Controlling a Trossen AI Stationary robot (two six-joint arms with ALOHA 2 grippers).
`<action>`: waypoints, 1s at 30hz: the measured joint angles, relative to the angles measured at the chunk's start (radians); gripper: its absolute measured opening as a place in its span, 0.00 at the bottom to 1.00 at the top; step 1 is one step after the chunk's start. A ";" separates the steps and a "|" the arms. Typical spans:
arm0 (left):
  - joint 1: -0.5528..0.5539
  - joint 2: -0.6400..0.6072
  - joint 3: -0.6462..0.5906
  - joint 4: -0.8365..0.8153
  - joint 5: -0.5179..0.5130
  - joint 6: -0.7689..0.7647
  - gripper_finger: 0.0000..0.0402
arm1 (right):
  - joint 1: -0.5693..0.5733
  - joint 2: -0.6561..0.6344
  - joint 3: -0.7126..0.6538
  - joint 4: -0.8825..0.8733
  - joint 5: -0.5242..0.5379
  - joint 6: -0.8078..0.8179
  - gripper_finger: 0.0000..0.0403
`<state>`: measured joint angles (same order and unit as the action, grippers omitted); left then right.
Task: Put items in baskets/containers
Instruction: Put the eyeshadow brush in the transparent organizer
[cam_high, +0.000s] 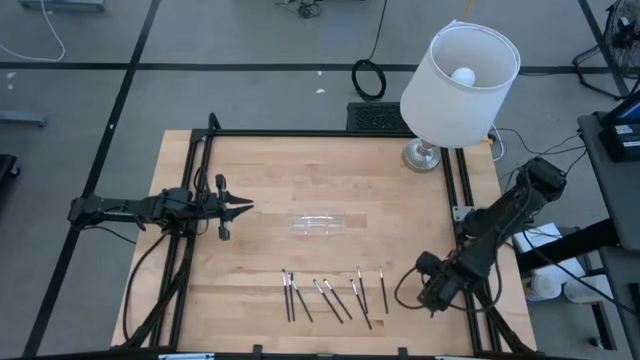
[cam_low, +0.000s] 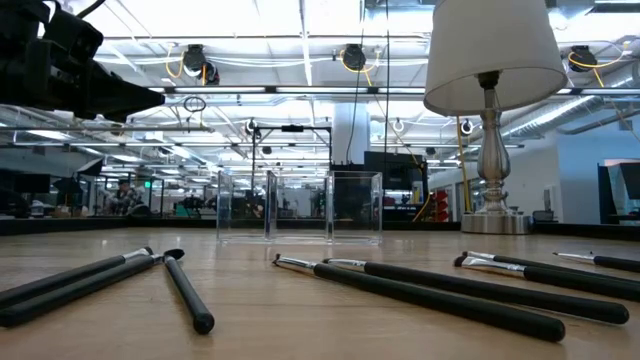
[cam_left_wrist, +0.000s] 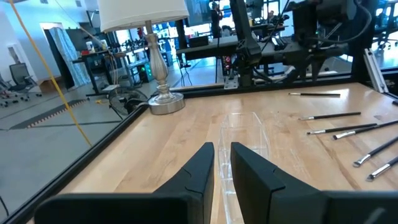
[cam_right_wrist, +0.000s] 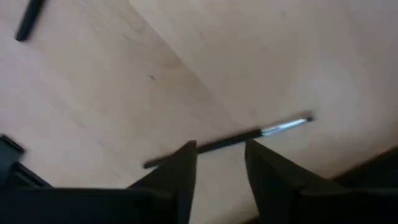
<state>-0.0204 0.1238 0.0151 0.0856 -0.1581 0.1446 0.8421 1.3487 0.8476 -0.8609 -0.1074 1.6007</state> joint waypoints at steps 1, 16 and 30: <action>0.000 0.000 0.000 0.000 0.000 0.000 0.16 | 0.000 0.000 -0.012 0.026 0.000 0.017 0.36; 0.000 0.000 0.000 0.000 0.000 -0.009 0.16 | -0.002 0.000 -0.151 0.096 -0.132 0.274 0.54; 0.000 0.000 0.000 0.000 0.000 -0.014 0.16 | -0.003 -0.004 -0.288 0.252 -0.143 0.226 0.52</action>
<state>-0.0202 0.1238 0.0147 0.0856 -0.1584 0.1304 0.8394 1.3445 0.5598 -0.6086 -0.2501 1.8271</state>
